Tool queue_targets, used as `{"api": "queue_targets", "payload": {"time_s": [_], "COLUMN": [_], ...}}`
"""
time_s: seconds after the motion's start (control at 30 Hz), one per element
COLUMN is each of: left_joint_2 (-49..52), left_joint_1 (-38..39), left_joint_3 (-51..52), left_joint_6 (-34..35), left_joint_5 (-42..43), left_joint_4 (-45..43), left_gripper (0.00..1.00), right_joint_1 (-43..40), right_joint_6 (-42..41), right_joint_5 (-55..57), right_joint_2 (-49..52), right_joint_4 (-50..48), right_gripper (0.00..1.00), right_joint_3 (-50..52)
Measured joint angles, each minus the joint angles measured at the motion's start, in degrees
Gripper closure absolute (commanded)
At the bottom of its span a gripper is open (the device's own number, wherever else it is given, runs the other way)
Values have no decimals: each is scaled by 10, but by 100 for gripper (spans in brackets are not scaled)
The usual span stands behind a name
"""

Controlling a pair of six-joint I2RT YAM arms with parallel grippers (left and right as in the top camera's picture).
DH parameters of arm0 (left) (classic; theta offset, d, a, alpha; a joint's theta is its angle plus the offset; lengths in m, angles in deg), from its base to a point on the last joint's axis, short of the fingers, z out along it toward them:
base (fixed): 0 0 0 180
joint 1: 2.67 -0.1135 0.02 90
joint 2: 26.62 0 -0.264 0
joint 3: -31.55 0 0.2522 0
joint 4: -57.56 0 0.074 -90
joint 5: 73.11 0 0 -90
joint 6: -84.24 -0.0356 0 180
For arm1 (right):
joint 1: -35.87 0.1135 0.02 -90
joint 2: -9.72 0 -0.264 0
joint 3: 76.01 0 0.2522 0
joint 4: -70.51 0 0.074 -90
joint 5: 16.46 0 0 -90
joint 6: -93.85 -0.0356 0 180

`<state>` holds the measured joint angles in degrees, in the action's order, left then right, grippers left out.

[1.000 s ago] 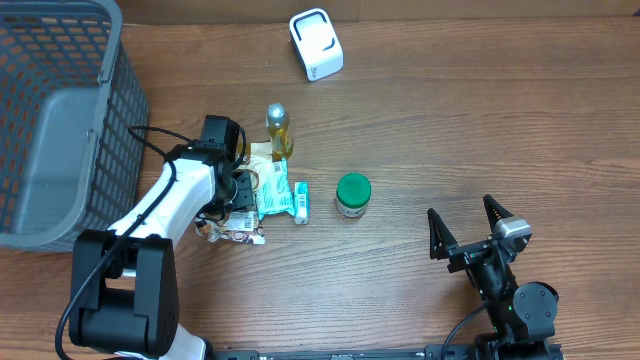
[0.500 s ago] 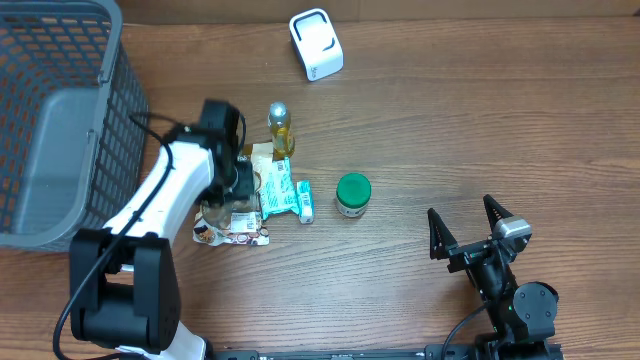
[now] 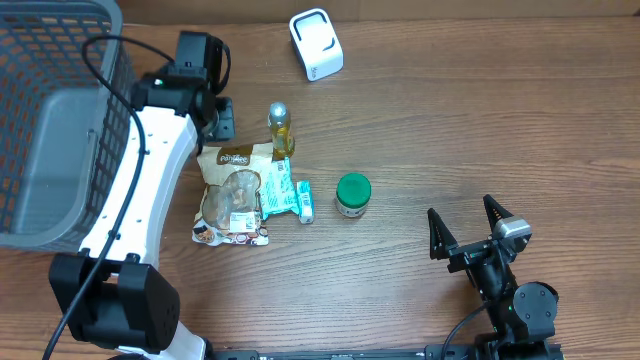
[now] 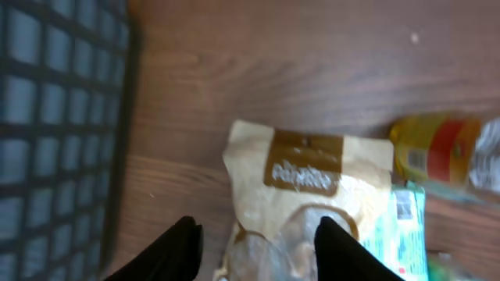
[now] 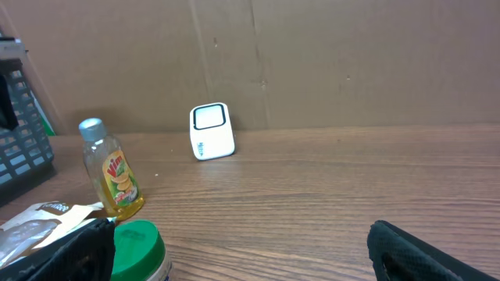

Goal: Scan the item barcode

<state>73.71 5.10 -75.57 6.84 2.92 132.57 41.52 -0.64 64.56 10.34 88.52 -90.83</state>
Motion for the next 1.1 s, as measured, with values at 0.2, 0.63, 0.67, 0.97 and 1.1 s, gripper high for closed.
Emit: {"api": "queue_targets", "payload": {"time_s": [0.2, 0.63, 0.67, 0.97, 1.1], "left_joint_2": [0, 0, 0, 0, 0], "left_joint_1": [-47, -113, -113, -113, -113], "left_joint_3": [-12, -12, -12, -12, -12], "left_joint_6": [-23, -40, -40, -40, -40], "left_joint_5": [-9, 14, 14, 14, 14], "left_joint_4": [-28, -16, -15, -15, -15], "left_gripper": [50, 1, 1, 0, 0], "right_joint_1": [0, 0, 0, 0, 0], "right_joint_6": [0, 0, 0, 0, 0], "right_joint_5": [0, 0, 0, 0, 0], "right_joint_2": [0, 0, 0, 0, 0], "right_joint_4": [0, 0, 0, 0, 0], "right_gripper": [0, 0, 0, 0, 0], "right_joint_3": [0, 0, 0, 0, 0]}}
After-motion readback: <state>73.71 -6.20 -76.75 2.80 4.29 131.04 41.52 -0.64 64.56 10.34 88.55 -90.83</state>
